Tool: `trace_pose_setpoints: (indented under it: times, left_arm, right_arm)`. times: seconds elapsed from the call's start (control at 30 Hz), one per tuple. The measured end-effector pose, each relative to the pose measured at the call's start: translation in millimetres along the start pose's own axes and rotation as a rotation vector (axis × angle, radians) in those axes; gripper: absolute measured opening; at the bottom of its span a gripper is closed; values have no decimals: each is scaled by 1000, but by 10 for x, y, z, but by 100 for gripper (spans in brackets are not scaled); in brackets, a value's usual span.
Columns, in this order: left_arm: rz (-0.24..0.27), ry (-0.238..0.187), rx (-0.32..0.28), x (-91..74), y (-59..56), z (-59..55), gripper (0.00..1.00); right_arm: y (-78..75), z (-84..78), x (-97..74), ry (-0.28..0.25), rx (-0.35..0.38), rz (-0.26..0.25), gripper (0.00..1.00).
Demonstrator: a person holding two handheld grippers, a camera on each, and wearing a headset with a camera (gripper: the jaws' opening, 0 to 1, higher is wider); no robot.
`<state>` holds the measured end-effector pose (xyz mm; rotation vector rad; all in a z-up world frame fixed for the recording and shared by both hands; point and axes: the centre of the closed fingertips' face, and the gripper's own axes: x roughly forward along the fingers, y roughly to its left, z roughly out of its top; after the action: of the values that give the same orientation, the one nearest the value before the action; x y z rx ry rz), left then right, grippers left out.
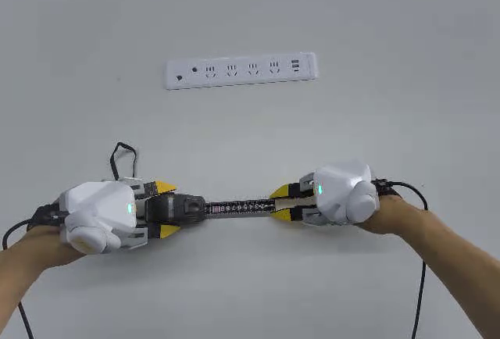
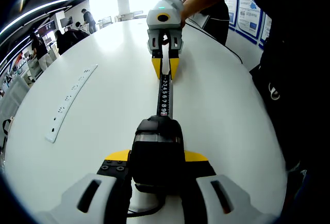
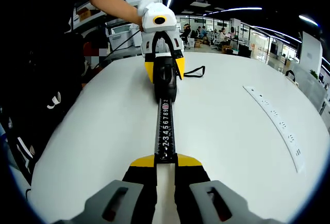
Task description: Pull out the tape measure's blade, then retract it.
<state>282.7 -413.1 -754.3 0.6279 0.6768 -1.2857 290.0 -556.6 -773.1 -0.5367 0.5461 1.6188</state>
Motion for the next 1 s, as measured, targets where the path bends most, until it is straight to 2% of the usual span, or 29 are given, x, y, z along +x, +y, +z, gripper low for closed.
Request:
trace_pose_setpoints:
  times: [1.0]
  left_arm:
    - [-14,14,6,46,-2,-16,32]
  right_arm:
    - [12,-338,-394,41,11,-18,10]
